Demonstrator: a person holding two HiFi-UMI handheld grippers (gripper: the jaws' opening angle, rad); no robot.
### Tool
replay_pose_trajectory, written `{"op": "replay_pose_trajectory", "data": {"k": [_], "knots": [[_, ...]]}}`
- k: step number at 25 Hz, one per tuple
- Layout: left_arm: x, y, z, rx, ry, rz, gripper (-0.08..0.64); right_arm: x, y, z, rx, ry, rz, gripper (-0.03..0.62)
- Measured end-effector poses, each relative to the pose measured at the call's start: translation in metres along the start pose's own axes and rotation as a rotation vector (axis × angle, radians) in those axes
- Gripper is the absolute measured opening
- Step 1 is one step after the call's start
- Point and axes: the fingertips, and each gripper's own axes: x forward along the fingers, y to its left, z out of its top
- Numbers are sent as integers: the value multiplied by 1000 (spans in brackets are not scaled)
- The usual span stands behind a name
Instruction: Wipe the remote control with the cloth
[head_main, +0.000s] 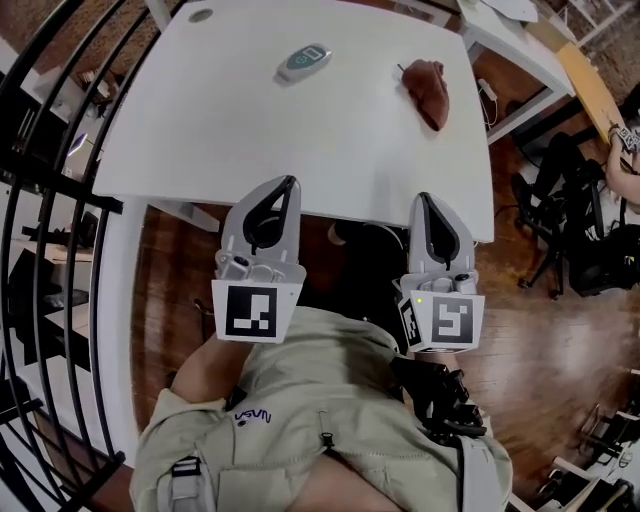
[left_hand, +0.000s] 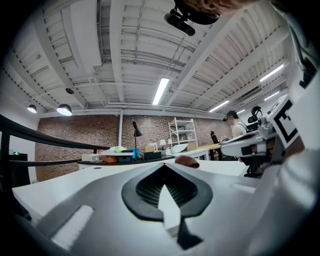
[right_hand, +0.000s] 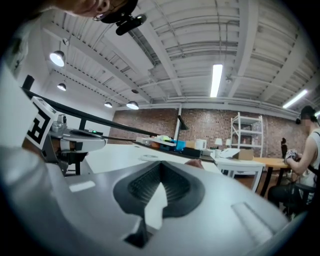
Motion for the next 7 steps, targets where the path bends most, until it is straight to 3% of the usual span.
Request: {"op": "replay_pose_trajectory", "data": {"k": [7], "knots": [[4,-12,-2,-13,9,13,3,-3,-13,-7,8,15,6,2]]}}
